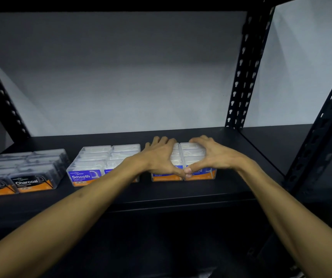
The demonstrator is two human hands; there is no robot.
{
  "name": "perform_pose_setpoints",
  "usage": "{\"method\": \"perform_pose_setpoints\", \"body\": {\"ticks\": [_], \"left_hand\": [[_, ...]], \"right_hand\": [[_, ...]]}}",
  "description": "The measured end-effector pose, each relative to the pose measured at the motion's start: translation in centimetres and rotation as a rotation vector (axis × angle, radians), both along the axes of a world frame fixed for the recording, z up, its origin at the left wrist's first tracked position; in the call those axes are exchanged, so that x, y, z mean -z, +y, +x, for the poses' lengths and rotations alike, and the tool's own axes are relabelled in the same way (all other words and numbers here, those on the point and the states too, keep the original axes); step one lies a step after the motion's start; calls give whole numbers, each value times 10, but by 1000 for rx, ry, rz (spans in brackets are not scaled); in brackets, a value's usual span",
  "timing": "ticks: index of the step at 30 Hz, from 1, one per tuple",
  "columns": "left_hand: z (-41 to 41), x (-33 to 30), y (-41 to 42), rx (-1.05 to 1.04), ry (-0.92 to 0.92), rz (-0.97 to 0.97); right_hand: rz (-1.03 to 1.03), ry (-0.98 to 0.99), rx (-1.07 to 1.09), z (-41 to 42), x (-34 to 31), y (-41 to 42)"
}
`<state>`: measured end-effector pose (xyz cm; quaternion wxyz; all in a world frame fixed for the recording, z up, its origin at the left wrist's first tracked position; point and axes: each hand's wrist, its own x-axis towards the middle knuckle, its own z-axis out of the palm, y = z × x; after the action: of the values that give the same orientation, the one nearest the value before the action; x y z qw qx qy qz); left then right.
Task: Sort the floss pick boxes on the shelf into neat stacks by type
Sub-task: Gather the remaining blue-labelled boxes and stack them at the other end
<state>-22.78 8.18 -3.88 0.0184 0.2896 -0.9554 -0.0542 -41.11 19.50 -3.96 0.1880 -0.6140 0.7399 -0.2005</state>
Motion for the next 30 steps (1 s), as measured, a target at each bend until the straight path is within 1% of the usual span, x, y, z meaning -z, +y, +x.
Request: {"method": "perform_pose_setpoints", "body": {"ticks": [7,15,22,24,25,27,28,30], "left_hand": [[-1,2,6,-15,29,7],[-4,4,28,-21,59,6],[-2,0,38,-40,32,3],[1,-6,40,-44,7,19],[3,-11,40,-39,22,28],[13,-21,43,-16,137,72],[20,-22,45,-16,241,135],[32,-14,52,-64,516,275]], "right_hand": [[-12,-40,18,-1,3,6],[-13,-38,5,-6,1,27],[5,-30,1,-6,0,33],[-39,-80,-8,-9,-2,37],[-88,-139,-6,-12,-2,40],[-190,-276,10,-19,1,49],[-226,-334,24,-21,5,54],[-296,-436,81,-19,16,59]]}}
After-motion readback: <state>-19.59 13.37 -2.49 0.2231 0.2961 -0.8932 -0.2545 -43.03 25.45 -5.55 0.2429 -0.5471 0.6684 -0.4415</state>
